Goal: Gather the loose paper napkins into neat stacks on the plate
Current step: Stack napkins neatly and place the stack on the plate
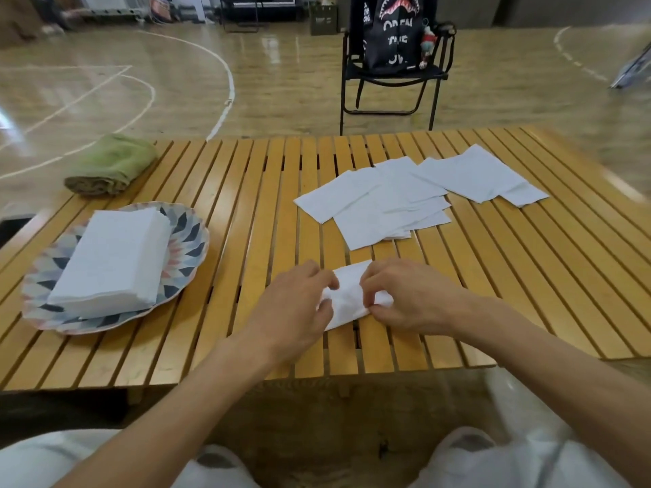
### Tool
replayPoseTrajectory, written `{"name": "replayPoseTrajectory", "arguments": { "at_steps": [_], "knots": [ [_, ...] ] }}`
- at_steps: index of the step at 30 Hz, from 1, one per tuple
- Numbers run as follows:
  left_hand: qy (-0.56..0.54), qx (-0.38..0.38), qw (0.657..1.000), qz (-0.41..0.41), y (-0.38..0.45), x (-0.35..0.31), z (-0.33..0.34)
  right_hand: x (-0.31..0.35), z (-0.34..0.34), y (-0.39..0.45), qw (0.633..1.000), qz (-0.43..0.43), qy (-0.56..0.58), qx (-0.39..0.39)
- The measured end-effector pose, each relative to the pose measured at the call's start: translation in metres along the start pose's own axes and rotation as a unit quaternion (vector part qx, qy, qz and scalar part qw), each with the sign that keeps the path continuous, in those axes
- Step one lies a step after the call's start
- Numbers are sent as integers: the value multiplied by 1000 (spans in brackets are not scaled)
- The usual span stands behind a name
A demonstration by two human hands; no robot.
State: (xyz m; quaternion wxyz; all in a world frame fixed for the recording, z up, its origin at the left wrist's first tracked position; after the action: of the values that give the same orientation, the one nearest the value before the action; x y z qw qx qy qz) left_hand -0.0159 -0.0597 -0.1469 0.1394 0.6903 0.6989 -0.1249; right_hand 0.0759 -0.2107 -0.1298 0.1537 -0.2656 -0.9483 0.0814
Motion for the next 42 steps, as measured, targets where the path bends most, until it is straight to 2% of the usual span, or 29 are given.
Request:
{"name": "replayPoseTrajectory", "arguments": {
  "at_steps": [2, 5, 10, 14, 21, 28, 32, 37, 42],
  "knots": [
    [23, 30, 999, 14, 0, 0, 9, -2, -1, 1, 999, 5, 29, 24],
    [44, 26, 999, 16, 2, -1, 11, -7, -6, 7, 996, 29, 81, 28],
    [51, 28, 998, 25, 5, 1, 11, -32, -35, 47, 985, 87, 117, -86],
    [43, 31, 998, 23, 9, 4, 12, -45, -47, 97, 979, 120, 94, -139],
    [71, -6, 997, -1, 17, 16, 7, -47, -40, 156, 980, 123, 64, -140],
    [64, 4, 998, 4, 16, 17, 4, -47, -34, 171, 982, 121, 39, -139],
    [54, 15, 998, 5, 16, 18, 1, -41, -41, 161, 979, 108, 60, -165],
    [-12, -5, 999, -36, 16, 19, -8, -26, -71, 118, 959, 68, 143, -234],
    [-162, -118, 975, -92, 20, 28, -34, -12, -97, 55, 930, 39, 254, -262]
  ]
}}
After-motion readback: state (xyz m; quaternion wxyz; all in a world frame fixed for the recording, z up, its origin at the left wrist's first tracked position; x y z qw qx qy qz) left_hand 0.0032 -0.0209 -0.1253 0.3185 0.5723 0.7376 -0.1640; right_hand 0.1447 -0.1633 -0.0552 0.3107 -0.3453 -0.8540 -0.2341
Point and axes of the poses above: each hand's wrist, its own y-axis towards the middle knuckle, its own z-axis out of the palm, x = y × z, the point moved 4 cm from there along y, towards the middle knuckle, and after that the axes turned 9 degrees about x, right-handed, at the moved point
